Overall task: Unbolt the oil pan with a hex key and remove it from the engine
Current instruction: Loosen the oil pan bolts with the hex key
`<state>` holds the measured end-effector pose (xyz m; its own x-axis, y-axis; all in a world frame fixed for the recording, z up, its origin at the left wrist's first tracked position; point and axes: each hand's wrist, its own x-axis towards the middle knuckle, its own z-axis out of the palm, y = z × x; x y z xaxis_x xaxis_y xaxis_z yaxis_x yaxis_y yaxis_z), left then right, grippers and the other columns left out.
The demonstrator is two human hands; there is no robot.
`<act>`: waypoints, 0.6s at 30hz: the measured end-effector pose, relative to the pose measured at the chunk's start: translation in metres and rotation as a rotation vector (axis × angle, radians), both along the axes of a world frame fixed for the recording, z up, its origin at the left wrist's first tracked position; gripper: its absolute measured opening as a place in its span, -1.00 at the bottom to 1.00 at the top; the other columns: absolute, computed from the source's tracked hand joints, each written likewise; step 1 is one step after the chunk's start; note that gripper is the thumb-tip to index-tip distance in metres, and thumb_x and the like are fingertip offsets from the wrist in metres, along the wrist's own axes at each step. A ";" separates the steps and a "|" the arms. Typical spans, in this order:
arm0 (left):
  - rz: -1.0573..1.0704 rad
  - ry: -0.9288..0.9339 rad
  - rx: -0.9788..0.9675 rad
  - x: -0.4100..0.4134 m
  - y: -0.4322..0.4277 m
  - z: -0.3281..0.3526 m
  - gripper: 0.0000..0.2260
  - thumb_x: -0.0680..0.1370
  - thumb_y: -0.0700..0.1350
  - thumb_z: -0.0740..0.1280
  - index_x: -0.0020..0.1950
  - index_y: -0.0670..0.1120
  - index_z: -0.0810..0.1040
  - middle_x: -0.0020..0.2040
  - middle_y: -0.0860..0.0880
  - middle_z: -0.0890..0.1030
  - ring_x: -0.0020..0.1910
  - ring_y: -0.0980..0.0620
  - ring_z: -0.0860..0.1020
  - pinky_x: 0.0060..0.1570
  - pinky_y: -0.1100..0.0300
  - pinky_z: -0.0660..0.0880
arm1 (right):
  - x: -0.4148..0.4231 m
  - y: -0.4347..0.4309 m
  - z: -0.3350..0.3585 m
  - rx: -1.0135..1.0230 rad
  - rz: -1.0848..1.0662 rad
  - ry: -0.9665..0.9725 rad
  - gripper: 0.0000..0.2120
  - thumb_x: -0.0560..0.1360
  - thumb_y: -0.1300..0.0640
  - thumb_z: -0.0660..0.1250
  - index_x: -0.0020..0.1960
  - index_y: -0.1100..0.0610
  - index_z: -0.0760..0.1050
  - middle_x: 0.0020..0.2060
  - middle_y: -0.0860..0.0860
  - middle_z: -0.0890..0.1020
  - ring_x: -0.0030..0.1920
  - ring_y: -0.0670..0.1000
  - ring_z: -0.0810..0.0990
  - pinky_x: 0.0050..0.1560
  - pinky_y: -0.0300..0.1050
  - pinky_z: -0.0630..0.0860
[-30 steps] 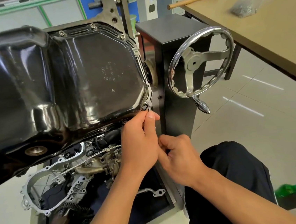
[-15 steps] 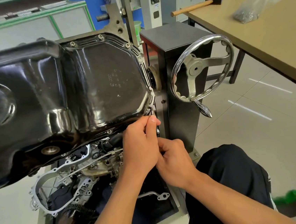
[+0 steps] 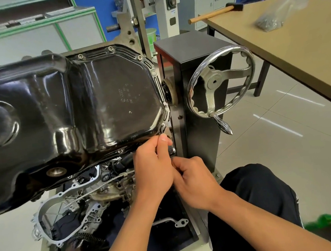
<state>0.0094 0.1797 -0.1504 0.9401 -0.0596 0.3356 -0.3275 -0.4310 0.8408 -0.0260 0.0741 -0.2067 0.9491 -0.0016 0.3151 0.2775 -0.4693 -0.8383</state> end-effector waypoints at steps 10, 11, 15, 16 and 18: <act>0.007 0.006 -0.055 0.000 -0.019 -0.007 -0.71 0.68 -0.07 0.18 -0.18 -0.03 0.58 -0.48 0.25 0.48 -0.45 0.18 0.41 -0.30 0.21 0.32 | -0.001 -0.021 0.006 -0.232 -0.003 0.039 -0.63 0.66 -0.10 0.10 -0.25 0.04 0.40 -0.47 -0.04 0.47 -0.46 0.04 0.43 -0.43 0.03 0.40; 0.012 0.005 -0.064 0.000 -0.019 -0.009 -0.71 0.68 -0.07 0.18 -0.17 -0.04 0.59 -0.48 0.25 0.48 -0.45 0.18 0.41 -0.29 0.20 0.33 | -0.001 -0.023 0.008 -0.277 0.007 0.045 -0.62 0.65 -0.13 0.07 -0.23 0.05 0.40 -0.46 -0.03 0.47 -0.45 0.06 0.44 -0.42 0.04 0.41; 0.041 0.035 -0.112 -0.002 -0.025 -0.014 -0.71 0.68 -0.06 0.17 -0.17 -0.03 0.59 -0.51 0.17 0.42 -0.42 0.16 0.40 -0.25 0.14 0.35 | 0.000 -0.034 0.023 -0.532 0.064 0.051 -0.61 0.53 -0.24 -0.13 -0.21 -0.01 0.30 -0.44 -0.05 0.43 -0.41 0.11 0.44 -0.40 -0.07 0.27; 0.046 0.053 -0.137 -0.003 -0.029 -0.013 -0.70 0.68 -0.06 0.16 -0.17 -0.02 0.58 -0.50 0.15 0.42 -0.42 0.13 0.41 -0.26 0.12 0.37 | 0.001 -0.041 0.028 -0.598 0.064 0.070 -0.62 0.56 -0.24 -0.12 -0.20 -0.02 0.28 -0.41 -0.01 0.45 -0.36 0.16 0.48 -0.35 -0.07 0.27; 0.042 0.096 -0.216 -0.004 -0.041 -0.009 -0.68 0.69 -0.06 0.13 -0.18 -0.04 0.56 -0.50 0.08 0.47 -0.42 0.10 0.46 -0.26 0.13 0.43 | 0.004 -0.059 0.042 -0.773 0.001 0.097 -0.64 0.65 -0.19 -0.07 -0.14 -0.01 0.30 -0.29 0.09 0.56 -0.21 0.26 0.58 -0.28 -0.04 0.30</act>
